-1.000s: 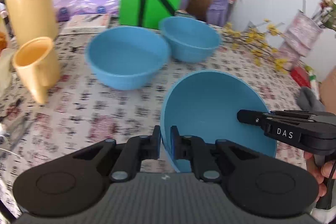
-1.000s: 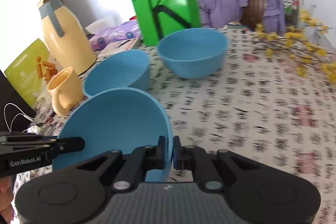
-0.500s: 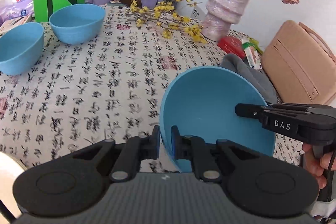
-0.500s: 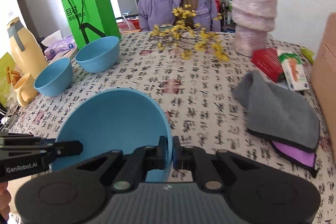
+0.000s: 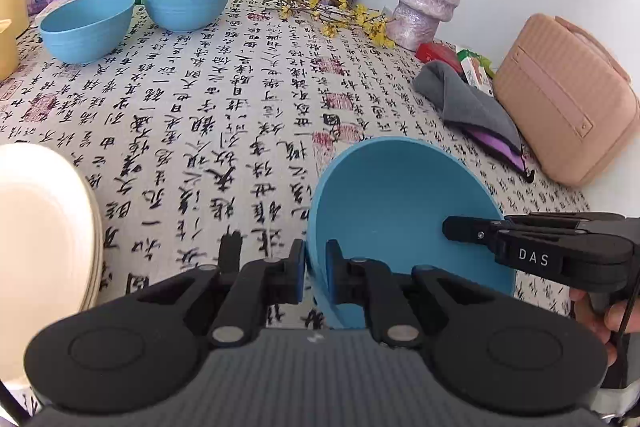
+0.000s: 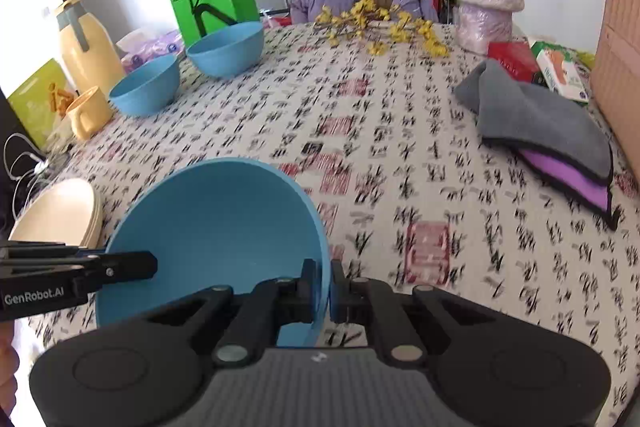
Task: Organize plates and bowls
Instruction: 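Lift the blue bowl with both grippers and carry it toward the gray cloth, then lower the blue bowl onto the table and open both grippers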
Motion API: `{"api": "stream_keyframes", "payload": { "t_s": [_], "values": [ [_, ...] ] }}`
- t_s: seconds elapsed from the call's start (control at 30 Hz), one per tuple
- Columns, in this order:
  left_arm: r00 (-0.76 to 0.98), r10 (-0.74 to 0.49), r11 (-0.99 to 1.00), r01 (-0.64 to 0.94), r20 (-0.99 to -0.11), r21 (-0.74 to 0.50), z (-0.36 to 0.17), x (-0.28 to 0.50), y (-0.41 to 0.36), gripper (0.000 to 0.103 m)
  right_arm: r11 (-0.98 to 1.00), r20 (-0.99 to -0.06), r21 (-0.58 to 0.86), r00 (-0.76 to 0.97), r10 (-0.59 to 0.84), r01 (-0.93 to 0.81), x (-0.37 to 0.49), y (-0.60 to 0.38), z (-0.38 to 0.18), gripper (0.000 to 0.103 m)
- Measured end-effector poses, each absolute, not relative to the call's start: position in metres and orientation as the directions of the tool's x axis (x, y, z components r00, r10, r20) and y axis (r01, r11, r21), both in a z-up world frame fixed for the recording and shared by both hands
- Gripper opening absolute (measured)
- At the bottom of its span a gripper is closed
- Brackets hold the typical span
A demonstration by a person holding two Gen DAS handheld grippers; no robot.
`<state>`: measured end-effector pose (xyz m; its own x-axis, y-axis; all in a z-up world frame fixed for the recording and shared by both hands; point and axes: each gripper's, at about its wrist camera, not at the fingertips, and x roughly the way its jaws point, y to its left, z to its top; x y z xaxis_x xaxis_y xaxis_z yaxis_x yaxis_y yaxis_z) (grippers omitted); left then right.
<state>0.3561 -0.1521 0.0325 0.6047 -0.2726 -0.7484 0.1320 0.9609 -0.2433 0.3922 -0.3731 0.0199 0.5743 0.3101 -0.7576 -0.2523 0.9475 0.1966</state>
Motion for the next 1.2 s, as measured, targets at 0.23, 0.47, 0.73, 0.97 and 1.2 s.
{"api": "stream_keyframes", "payload": {
  "t_s": [0.23,0.47,0.73,0.97,1.2],
  "values": [
    [0.6,-0.279,0.96,0.147,-0.75,-0.239,0.024,0.354,-0.153,0.011,0.941,-0.766,0.23,0.551,0.333,-0.248,0.382,-0.374,0.01,0.009],
    [0.654,-0.277,0.959,0.15,-0.704,-0.238,0.023,0.354,-0.148,0.056,0.938,-0.749,0.258,0.565,0.345,-0.231,0.391,-0.379,0.005,0.028],
    [0.851,-0.234,0.972,0.207,-0.47,-0.11,0.046,0.29,-0.109,0.103,0.966,-0.576,0.111,0.777,0.253,-0.232,0.341,-0.38,0.051,0.074],
    [0.903,-0.133,0.991,0.108,-0.409,-0.084,0.041,0.229,-0.057,0.103,0.944,-0.381,0.042,0.868,0.319,-0.329,0.263,-0.35,0.059,0.089],
    [0.938,-0.002,0.999,-0.013,-0.347,-0.042,0.044,0.163,-0.017,0.103,0.94,-0.24,-0.006,0.913,0.329,-0.341,0.184,-0.304,0.042,0.09]
  ]
}}
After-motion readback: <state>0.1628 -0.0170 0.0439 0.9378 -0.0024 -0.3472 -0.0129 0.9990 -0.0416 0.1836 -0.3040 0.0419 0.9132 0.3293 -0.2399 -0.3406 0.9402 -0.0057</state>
